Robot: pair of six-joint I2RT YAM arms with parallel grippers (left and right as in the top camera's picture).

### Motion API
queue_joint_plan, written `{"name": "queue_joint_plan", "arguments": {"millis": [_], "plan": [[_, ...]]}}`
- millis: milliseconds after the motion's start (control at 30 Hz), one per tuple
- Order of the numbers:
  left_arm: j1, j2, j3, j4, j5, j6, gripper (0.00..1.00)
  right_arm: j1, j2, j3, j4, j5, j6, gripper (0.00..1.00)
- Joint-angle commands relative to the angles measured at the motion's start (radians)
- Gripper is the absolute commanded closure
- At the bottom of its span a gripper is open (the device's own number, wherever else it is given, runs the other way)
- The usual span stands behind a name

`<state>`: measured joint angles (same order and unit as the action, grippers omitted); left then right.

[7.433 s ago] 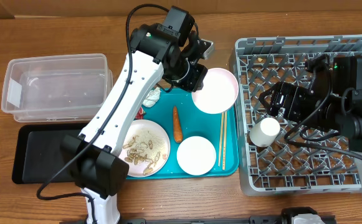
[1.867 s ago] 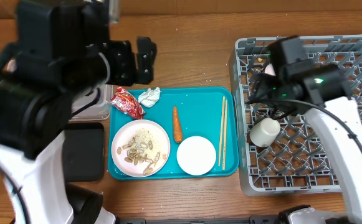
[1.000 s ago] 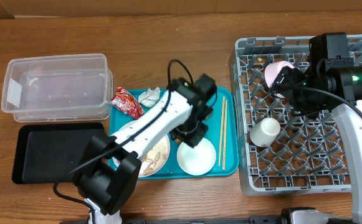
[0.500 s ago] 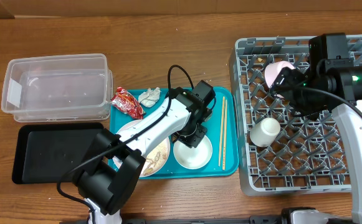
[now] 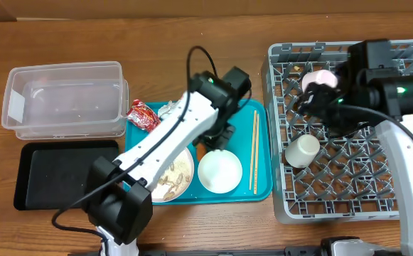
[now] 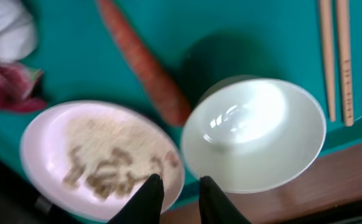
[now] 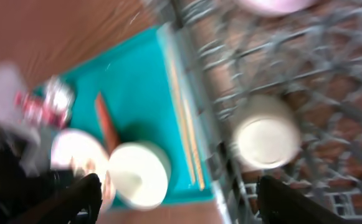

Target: Sort waste into correct bins and load items into the dishwasher

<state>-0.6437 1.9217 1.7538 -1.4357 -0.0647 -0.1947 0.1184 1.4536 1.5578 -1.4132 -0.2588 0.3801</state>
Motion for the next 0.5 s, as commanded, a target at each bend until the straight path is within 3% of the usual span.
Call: {"name": "queue_joint_plan", "arguments": {"millis": [0, 100, 233, 400, 433, 467], "plan": [[0.098, -0.023, 0.176, -0.074, -0.095, -0.13, 0.77, 0.127, -0.017, -0.064, 0.008, -0.104, -0.093, 0.2], [0.21, -0.038, 0.359, -0.174, -0.072, -0.2, 0.72, 0.26, -0.017, -0.168, 0.071, -0.097, -0.057, 0.23], [0.376, -0.061, 0.574, -0.254, 0.03, -0.201, 0.59, 0.391, -0.009, -0.329, 0.199, -0.027, 0.017, 0.25], [0.522, -0.127, 0.632, -0.253, 0.147, -0.184, 0.37, 0.481, 0.011, -0.495, 0.368, 0.076, 0.014, 0.27], [0.539, -0.137, 0.632, -0.254, 0.147, -0.187, 0.26, 0.488, 0.017, -0.515, 0.392, 0.092, 0.013, 0.27], [0.556, -0.148, 0.632, -0.254, 0.147, -0.187, 0.0, 0.49, 0.025, -0.534, 0.418, 0.104, 0.013, 0.28]]}}
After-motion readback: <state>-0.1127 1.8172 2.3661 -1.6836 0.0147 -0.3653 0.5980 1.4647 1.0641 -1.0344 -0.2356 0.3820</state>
